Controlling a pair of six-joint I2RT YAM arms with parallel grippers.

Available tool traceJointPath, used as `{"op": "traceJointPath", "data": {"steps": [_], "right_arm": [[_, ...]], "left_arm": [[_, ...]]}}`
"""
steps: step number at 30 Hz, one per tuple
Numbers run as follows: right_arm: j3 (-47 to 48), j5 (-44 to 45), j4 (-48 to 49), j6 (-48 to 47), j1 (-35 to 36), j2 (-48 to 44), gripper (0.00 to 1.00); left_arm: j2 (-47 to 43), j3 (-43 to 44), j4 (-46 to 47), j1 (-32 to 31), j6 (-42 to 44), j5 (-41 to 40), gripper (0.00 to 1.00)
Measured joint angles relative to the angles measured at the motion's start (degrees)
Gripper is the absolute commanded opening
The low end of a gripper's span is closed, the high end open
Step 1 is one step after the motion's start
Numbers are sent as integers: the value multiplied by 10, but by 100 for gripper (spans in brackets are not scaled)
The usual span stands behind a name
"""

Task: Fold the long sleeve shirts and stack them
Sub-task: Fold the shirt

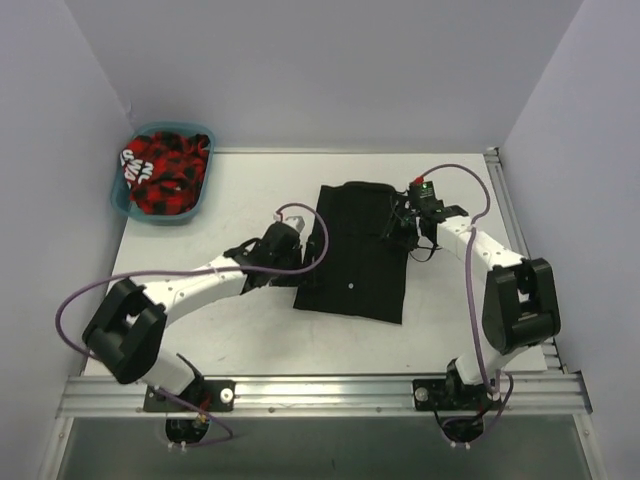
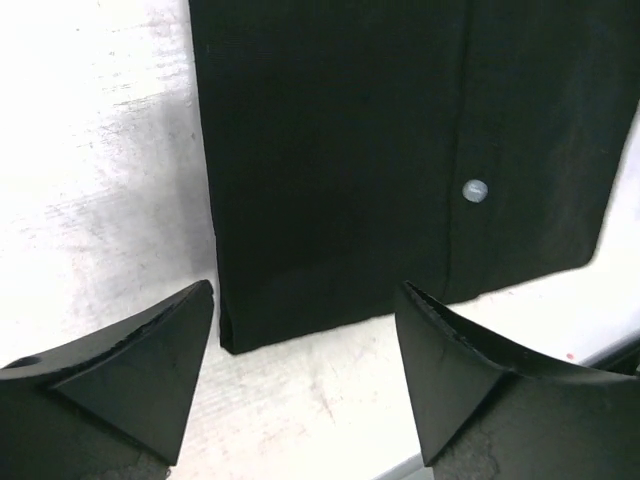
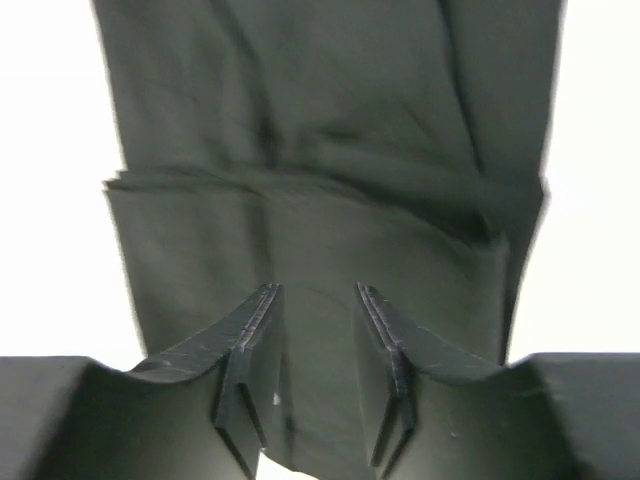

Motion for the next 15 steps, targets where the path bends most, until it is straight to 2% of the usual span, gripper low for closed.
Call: {"op": "traceJointPath", "data": {"steps": [7,11,15], "right_arm": [[-139,20,19,33,5,15,26],[-131,30,38,24,19,24,25],[-107,39,47,6,65,45,25]], "left_arm": [[96,8,18,0,-4,5,65],[105,-5,36,0,-31,12,60],[47,-80,70,1,-79,13,59]]}}
